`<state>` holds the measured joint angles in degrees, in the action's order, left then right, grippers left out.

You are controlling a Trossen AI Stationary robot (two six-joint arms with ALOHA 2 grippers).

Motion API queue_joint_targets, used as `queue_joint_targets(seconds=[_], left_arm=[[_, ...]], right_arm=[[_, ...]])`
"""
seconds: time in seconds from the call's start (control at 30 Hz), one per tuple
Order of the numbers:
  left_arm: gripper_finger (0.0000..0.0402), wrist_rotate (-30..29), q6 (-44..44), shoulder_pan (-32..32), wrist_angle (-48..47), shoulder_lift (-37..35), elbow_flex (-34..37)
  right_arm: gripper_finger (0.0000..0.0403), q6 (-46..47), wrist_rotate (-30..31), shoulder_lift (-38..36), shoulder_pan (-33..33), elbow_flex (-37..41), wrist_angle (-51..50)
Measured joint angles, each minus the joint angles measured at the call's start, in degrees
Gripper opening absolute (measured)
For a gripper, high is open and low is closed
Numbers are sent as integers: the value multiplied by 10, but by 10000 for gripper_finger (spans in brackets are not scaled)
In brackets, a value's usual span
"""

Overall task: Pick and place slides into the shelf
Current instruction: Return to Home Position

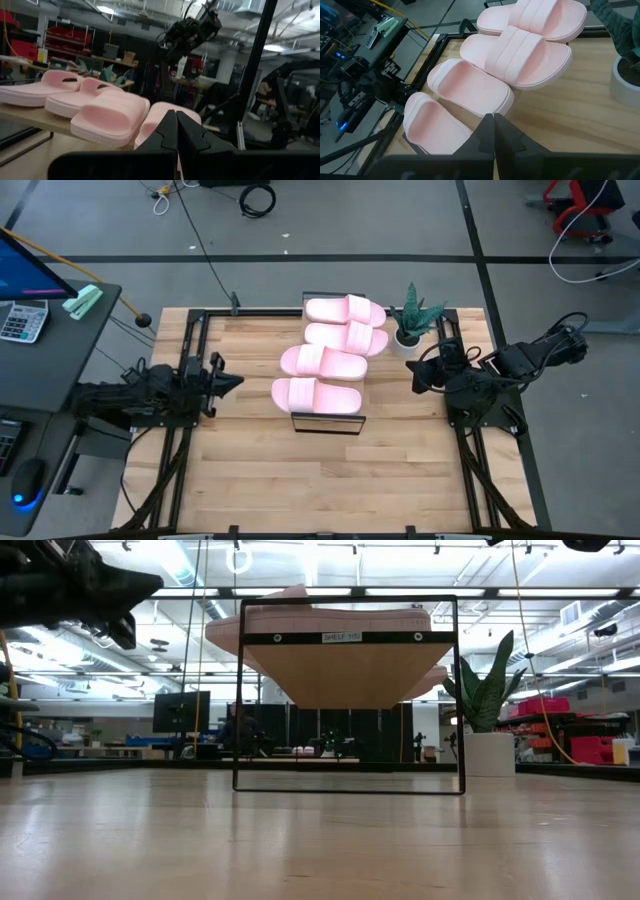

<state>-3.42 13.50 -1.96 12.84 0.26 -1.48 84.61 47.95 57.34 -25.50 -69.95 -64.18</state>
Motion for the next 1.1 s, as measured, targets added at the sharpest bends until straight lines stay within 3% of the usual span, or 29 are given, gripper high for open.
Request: queue_joint_targets(seconds=[0.33, 0.63, 0.87, 1.1], left_arm=[[0, -2, -23, 0, 9, 1, 10], [0, -11, -125, 0, -19, 1, 10], [0, 9, -112, 0, -99, 1, 10], [0, 12, -112, 0, -110, 1, 10]], right_arm=[[0, 8, -1, 0, 0, 0, 0], [0, 12, -2, 0, 0, 0, 0], [0, 20, -19, 0, 0, 0, 0], [0, 18, -19, 0, 0, 0, -1]])
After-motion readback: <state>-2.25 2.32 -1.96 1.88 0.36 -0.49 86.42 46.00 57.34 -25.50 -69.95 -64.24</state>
